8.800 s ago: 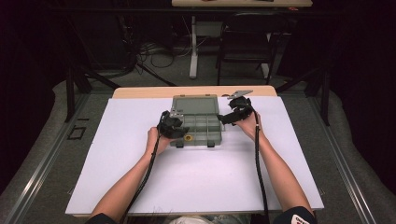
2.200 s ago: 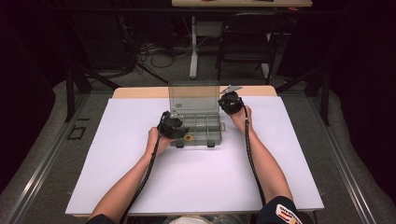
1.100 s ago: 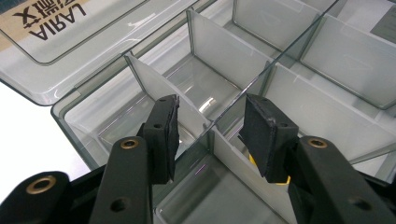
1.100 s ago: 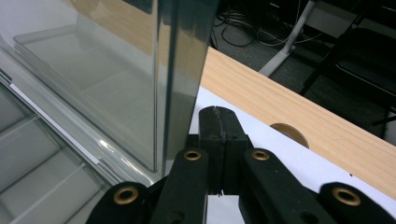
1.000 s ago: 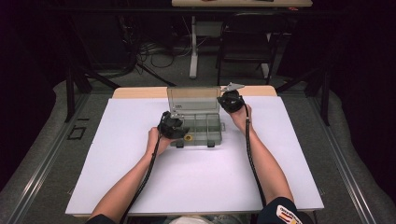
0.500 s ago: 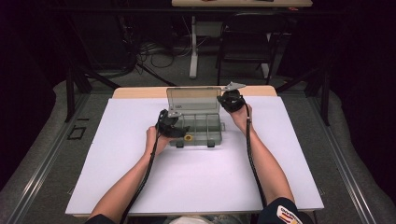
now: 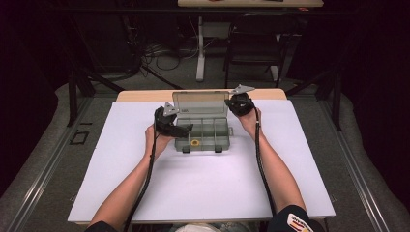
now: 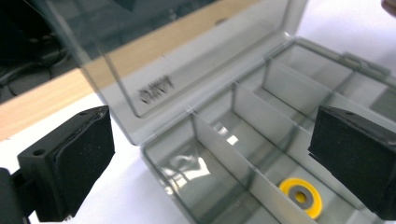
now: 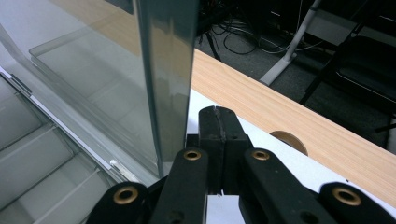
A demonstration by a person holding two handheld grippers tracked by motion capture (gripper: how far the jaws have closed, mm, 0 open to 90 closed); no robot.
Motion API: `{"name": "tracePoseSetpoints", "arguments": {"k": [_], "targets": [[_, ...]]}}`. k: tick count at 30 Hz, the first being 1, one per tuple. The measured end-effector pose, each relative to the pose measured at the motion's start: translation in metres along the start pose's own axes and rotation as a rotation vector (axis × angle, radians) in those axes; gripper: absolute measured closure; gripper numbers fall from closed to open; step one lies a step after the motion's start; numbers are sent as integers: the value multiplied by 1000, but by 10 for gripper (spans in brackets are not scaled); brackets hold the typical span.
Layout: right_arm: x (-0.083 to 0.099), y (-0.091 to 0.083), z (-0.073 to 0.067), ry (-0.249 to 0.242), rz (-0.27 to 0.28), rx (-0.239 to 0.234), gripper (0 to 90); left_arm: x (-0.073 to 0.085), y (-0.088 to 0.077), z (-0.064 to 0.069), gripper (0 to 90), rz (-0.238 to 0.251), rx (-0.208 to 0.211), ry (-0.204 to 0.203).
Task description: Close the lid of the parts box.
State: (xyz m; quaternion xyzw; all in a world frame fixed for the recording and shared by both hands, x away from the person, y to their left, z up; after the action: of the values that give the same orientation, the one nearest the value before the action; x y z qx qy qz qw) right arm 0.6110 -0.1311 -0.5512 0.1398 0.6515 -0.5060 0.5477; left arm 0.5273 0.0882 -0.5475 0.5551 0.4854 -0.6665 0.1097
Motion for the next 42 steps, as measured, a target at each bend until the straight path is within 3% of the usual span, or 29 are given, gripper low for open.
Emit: {"name": "tracePoseSetpoints", "arguments": {"k": [5,9,13,15,17,19,21,27,36,42], "targets": [[0,-1,0,1,0,0,900,-11,-6,-15,0,10,-32,11],[0,0,0,5,4,-1,900,-23,-8,-25,0,-4,-76,48],[0,0,-1,2,2,-2,900,-34,-9,-33,9,-7,-92,67],[0,-1,-1,3,1,-4,900,-39,-10,-36,68,-2,-95,70],[0,-1,-1,6,2,-5,900,-42,-10,-38,185,7,-87,78],[0,-1,-1,6,2,-5,900,-45,-11,-38,223,15,-81,97],[0,-1,-2,4,0,-5,900,-48,-11,-39,324,14,-85,116],[0,-2,-2,0,3,-5,900,-51,-12,-41,494,15,-80,144],[0,-3,-2,-5,0,-4,898,-52,-13,-44,664,21,-67,169],[2,-5,3,-10,-24,18,788,-51,-15,-44,692,16,-52,176]]}}
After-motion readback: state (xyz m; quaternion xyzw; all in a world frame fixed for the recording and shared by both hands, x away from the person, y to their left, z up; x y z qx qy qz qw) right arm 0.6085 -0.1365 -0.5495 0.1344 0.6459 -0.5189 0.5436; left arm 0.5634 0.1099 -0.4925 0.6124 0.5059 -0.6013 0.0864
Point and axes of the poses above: each handheld gripper's, and its own axes: y roughly forward along the jaws, x roughly out of its underside, z roughly to its right, the point moved 8 cm from there along y, roughly forward along the jaws, and after that the axes turned 1 degree about y, right-handed, at the moved point
